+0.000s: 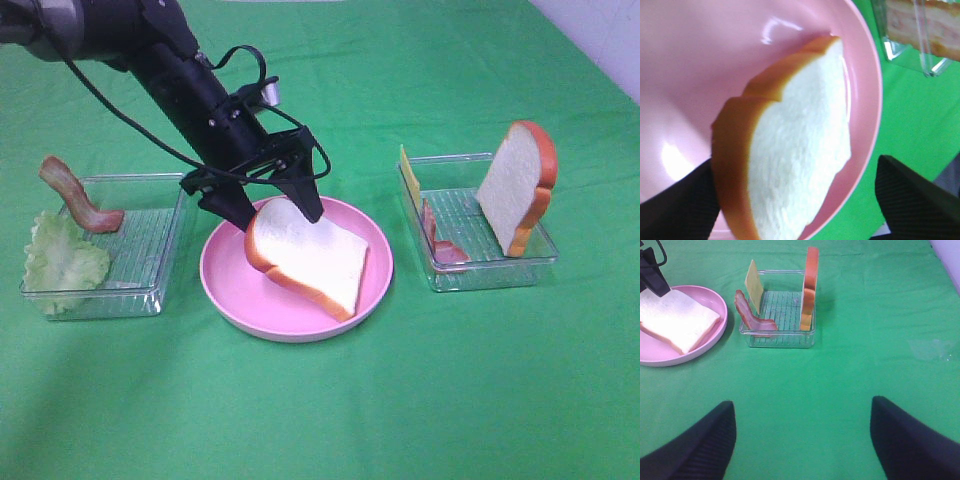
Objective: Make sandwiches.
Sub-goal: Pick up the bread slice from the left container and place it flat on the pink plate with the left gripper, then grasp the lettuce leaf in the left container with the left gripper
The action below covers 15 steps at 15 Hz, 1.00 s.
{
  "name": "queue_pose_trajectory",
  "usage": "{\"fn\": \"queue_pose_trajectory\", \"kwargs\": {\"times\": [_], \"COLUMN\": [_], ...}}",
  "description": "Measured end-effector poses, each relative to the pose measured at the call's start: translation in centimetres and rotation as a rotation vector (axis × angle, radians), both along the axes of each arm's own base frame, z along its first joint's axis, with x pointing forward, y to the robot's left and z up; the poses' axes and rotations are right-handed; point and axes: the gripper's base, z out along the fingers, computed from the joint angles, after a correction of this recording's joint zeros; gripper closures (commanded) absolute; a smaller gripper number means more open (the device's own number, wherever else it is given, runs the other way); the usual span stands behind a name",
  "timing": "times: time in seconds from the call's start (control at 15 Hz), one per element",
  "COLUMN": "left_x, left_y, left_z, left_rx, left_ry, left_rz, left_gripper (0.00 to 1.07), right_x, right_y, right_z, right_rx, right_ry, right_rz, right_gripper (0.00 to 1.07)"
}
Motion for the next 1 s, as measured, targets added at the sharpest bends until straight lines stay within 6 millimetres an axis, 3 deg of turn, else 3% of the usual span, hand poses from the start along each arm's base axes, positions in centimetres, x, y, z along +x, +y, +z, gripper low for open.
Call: {"fn": "queue_pose_trajectory", "kwargs": {"times": [0.33,0.47,0.6,0.73,0.87,1.0], "left_x": [1.8,1.5,0.6,-1.1,-2.8,-4.6], "left_y": [2.3,3.3,4.7,6.4,8.5,12.5], "left_z": [6.1,8.5,12.3,14.9,16.0,15.9], "left_rx": [0.249,0.314,0.376,0.421,0.428,0.460], "left_ry": [-0.242,-0.315,-0.420,-0.464,-0.444,-0.378], "left_rz": [0.067,0.100,0.137,0.177,0.229,0.312], "left_gripper": [0.28,0.28,0.28,0.28,0.28,0.28], "right_x": [0.0,0.0,0.0,0.0,0.0,0.0], "right_y": [0.0,0.0,0.0,0.0,0.0,0.0], "right_z": [0.0,0.0,0.0,0.0,0.0,0.0], "right_rx": [0.000,0.000,0.000,0.000,0.000,0.000], "right_ry": [0.000,0.000,0.000,0.000,0.000,0.000], "right_rz": [0.000,0.000,0.000,0.000,0.000,0.000], "right_gripper": [0.36,0.36,0.36,0.36,0.36,0.36]}}
